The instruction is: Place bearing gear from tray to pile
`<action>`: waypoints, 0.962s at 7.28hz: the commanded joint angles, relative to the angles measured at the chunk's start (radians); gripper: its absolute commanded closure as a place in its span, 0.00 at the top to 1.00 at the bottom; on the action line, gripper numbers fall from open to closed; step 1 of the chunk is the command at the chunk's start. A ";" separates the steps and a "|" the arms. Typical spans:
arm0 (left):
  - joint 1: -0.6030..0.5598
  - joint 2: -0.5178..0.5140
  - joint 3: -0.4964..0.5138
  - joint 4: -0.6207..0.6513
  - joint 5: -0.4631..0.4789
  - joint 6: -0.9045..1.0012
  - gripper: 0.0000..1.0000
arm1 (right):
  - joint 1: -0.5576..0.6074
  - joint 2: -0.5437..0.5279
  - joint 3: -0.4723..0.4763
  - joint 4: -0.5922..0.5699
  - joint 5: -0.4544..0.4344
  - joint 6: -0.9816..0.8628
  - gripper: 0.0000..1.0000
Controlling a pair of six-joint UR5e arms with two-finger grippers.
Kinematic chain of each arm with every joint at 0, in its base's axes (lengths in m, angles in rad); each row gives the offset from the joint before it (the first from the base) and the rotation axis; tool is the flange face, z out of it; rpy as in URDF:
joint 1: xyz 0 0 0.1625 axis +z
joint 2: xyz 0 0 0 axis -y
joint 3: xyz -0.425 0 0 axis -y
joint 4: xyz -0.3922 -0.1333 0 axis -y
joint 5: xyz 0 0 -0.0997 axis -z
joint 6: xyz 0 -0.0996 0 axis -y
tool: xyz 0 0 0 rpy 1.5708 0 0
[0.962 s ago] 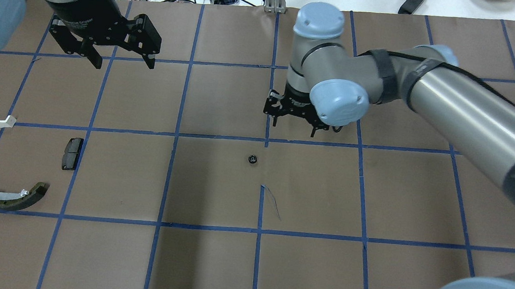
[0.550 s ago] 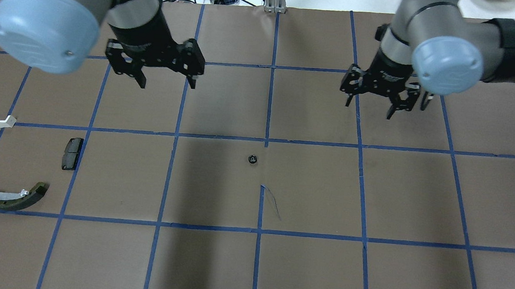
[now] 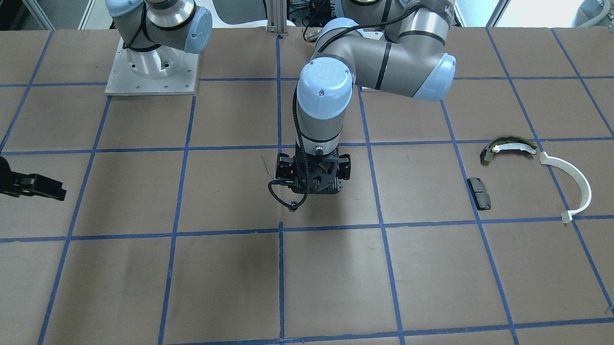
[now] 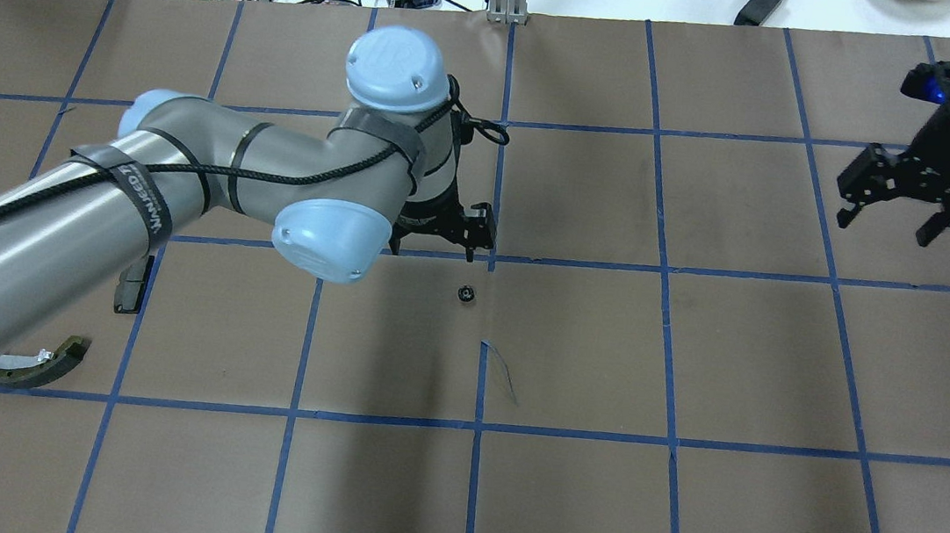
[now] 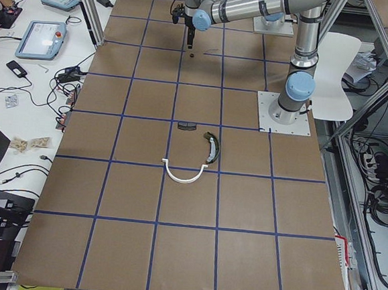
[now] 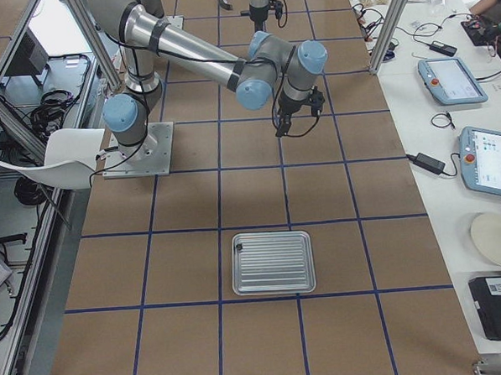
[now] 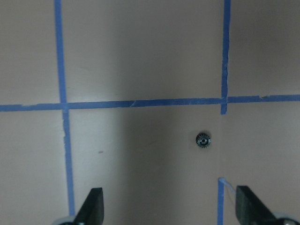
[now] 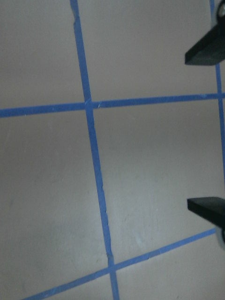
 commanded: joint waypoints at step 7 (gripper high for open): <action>-0.071 -0.172 -0.020 0.208 0.017 -0.122 0.85 | -0.499 0.271 -0.103 -0.171 -0.169 -0.637 0.96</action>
